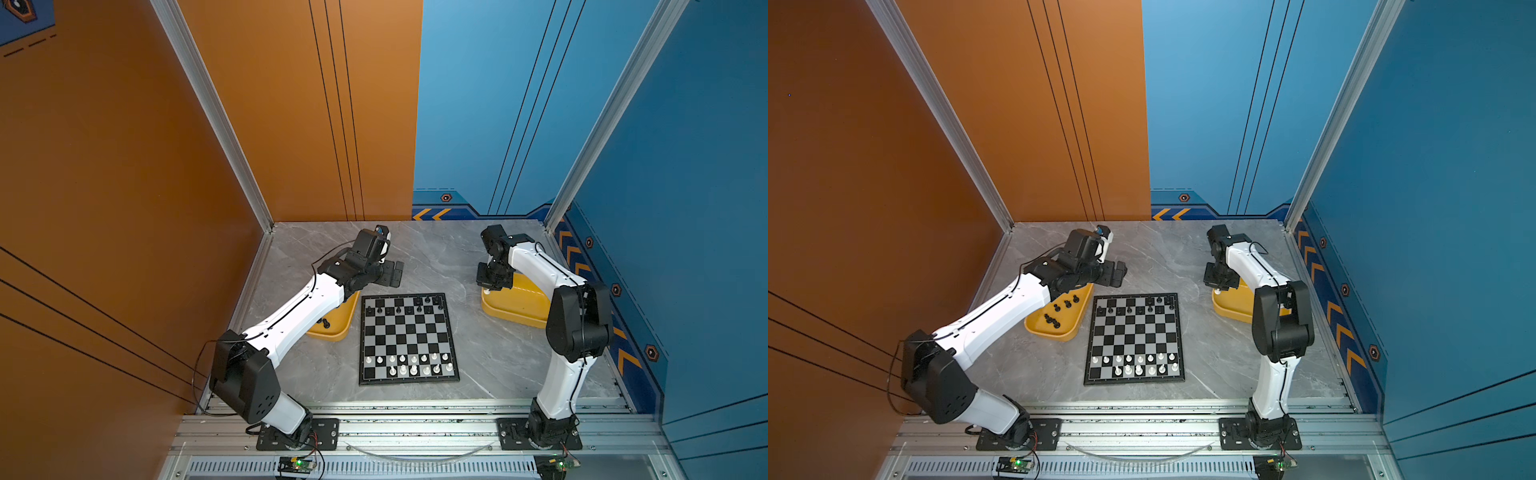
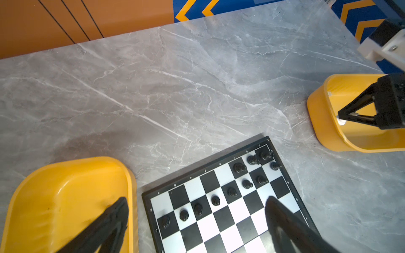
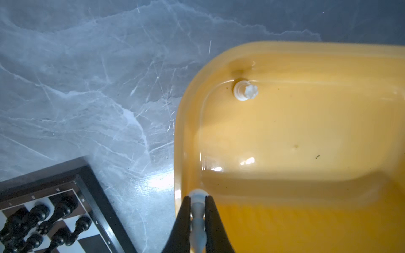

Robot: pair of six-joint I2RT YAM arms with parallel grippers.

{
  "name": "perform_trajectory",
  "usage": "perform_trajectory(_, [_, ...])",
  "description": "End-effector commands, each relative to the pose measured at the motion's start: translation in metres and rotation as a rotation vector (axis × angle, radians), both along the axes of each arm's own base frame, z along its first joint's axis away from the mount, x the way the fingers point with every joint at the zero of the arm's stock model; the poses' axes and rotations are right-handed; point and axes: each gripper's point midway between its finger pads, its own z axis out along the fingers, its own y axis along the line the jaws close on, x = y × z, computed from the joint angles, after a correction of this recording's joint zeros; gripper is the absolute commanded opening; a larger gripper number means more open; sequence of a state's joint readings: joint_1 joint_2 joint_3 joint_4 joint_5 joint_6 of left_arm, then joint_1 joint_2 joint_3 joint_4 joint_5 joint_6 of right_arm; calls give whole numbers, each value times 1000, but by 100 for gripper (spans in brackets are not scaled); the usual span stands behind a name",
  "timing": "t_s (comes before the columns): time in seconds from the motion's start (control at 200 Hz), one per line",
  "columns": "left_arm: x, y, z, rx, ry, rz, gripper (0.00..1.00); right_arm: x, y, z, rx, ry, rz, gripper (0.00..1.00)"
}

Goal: Set up the chess pieces on the board

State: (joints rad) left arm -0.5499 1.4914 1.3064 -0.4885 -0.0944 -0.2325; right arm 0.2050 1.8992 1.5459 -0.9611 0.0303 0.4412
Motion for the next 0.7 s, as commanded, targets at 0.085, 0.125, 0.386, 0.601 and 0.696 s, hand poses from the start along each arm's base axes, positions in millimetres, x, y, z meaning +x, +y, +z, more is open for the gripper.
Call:
perform_trajectory(0.085, [-16, 23, 6, -11, -34, 71, 98, -9, 8, 20, -35, -16, 40, 8])
perform_trajectory(0.125, [-19, 26, 7, -14, -38, 77, 98, -9, 11, 21, -37, -18, 47, 7])
perform_trajectory(0.386, [-42, 45, 7, -39, -54, 126, 98, -15, 35, 31, -47, -35, 105, 7])
perform_trajectory(0.601, [-61, 61, -2, -38, -52, 160, 98, -24, 63, 51, -32, -65, 162, 7])
perform_trajectory(0.696, [-64, 68, -4, -31, -51, 176, 98, -34, 92, 59, 13, -75, 212, 7])
